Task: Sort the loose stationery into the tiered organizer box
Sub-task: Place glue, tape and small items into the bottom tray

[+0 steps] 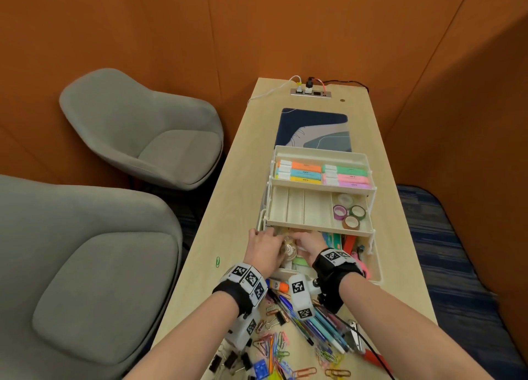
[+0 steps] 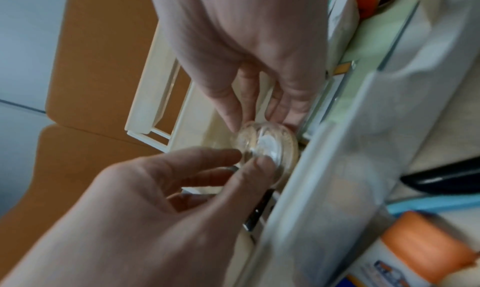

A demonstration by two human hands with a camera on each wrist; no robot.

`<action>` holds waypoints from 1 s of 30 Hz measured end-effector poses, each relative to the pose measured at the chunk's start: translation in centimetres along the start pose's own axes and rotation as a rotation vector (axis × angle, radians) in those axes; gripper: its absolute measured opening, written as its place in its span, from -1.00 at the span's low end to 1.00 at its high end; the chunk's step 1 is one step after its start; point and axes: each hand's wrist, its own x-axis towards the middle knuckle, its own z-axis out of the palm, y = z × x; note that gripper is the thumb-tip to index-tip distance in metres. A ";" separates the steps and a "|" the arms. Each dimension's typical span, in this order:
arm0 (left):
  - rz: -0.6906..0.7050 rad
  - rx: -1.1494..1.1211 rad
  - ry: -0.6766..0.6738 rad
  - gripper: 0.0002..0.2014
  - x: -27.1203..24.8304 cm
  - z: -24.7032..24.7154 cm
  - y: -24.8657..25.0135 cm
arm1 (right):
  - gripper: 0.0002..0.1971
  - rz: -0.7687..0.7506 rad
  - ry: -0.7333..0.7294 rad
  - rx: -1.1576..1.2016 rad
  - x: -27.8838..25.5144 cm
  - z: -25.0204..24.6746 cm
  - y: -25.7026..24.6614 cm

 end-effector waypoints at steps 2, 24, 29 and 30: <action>-0.005 0.029 -0.008 -0.69 -0.1 0.1 0.0 | -0.83 -0.009 -0.047 0.003 0.1 -0.5 0.1; 0.068 0.189 -0.058 -0.60 0.5 -0.3 -0.6 | -0.64 -0.044 -0.191 -0.547 -1.2 -0.8 -0.6; 0.110 0.239 -0.070 -0.58 0.7 -0.7 -0.6 | -0.64 -0.089 -0.228 -0.712 -1.9 -0.8 -0.8; 0.118 0.248 -0.072 -0.59 0.8 -0.8 -0.6 | -0.66 -0.104 -0.226 -0.772 -2.1 -0.8 -1.0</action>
